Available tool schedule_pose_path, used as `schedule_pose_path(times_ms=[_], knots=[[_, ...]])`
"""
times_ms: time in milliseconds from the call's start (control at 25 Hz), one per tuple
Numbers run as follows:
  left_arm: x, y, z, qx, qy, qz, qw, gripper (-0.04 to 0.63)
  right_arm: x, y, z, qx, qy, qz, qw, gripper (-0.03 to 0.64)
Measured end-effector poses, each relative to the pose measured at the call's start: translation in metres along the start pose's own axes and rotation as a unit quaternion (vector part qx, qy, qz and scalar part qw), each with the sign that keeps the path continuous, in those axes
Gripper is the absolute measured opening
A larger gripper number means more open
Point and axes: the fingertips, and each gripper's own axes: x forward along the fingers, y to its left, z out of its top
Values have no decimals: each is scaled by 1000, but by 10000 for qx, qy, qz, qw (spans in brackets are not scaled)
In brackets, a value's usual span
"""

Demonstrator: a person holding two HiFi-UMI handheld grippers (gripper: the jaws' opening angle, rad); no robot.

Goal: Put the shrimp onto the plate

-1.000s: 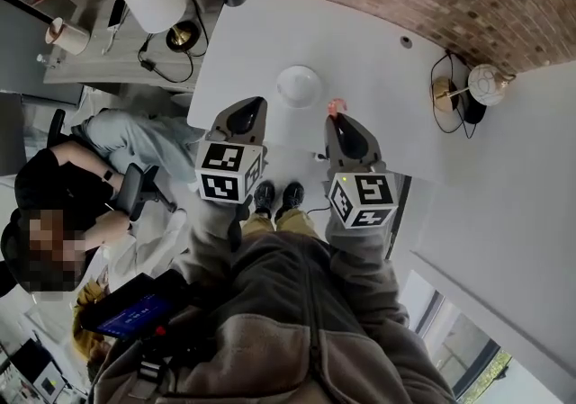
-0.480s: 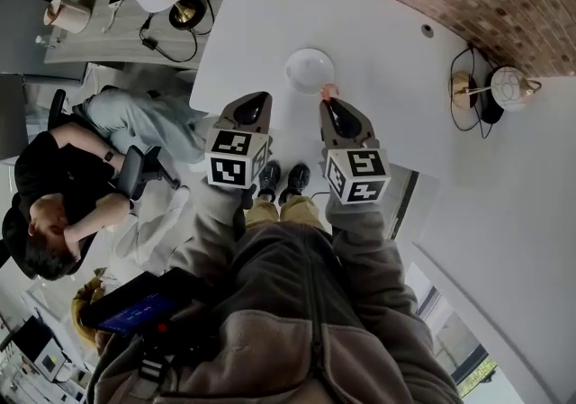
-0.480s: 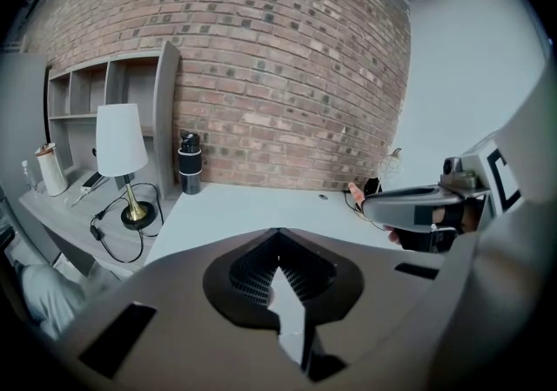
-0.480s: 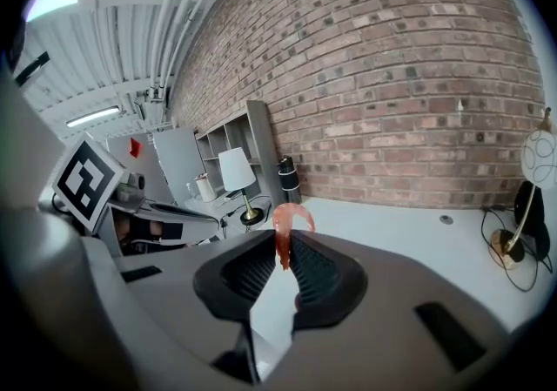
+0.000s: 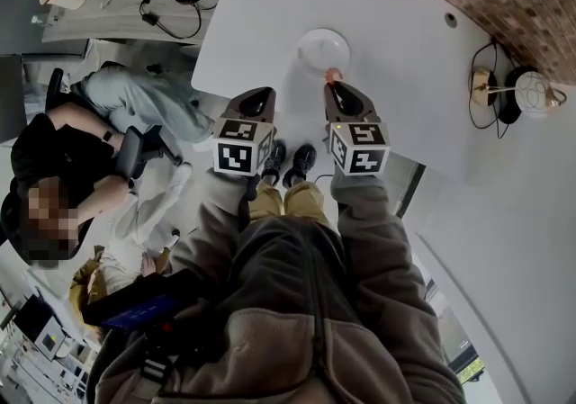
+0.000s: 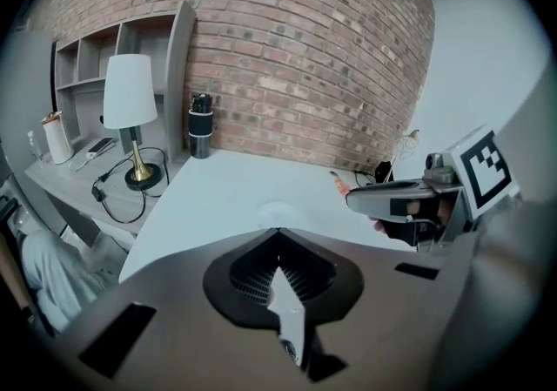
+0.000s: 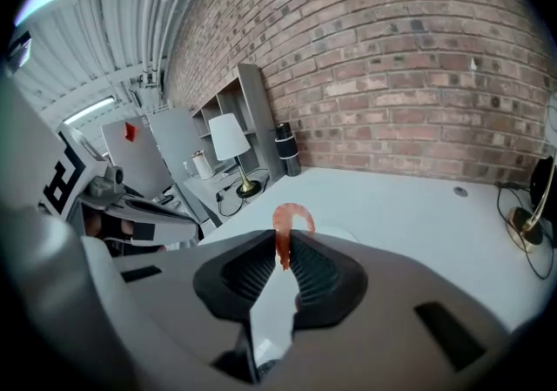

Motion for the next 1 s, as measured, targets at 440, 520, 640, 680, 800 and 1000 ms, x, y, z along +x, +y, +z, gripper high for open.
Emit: schedule_pose_path(times_ms=[440, 520, 640, 680, 800, 1000], knots=[[18, 28, -46, -276, 487, 168, 9983, 5, 56, -26, -42, 63, 479, -47, 9988, 49], [21, 30, -49, -318, 526, 182, 9979, 5, 65, -31, -47, 51, 554, -49, 9984, 49], [24, 33, -56, -368, 584, 202, 9974, 5, 77, -38, -57, 91, 658, -66, 9978, 49], [25, 35, -58, -379, 605, 213, 9972, 5, 82, -39, -60, 108, 692, -69, 9975, 49], [28, 39, -63, -397, 659, 228, 9968, 5, 96, -43, -71, 95, 816, -57, 9966, 49], [29, 43, -72, -484, 735, 285, 9957, 5, 116, -55, -84, -33, 1031, -161, 9945, 49]])
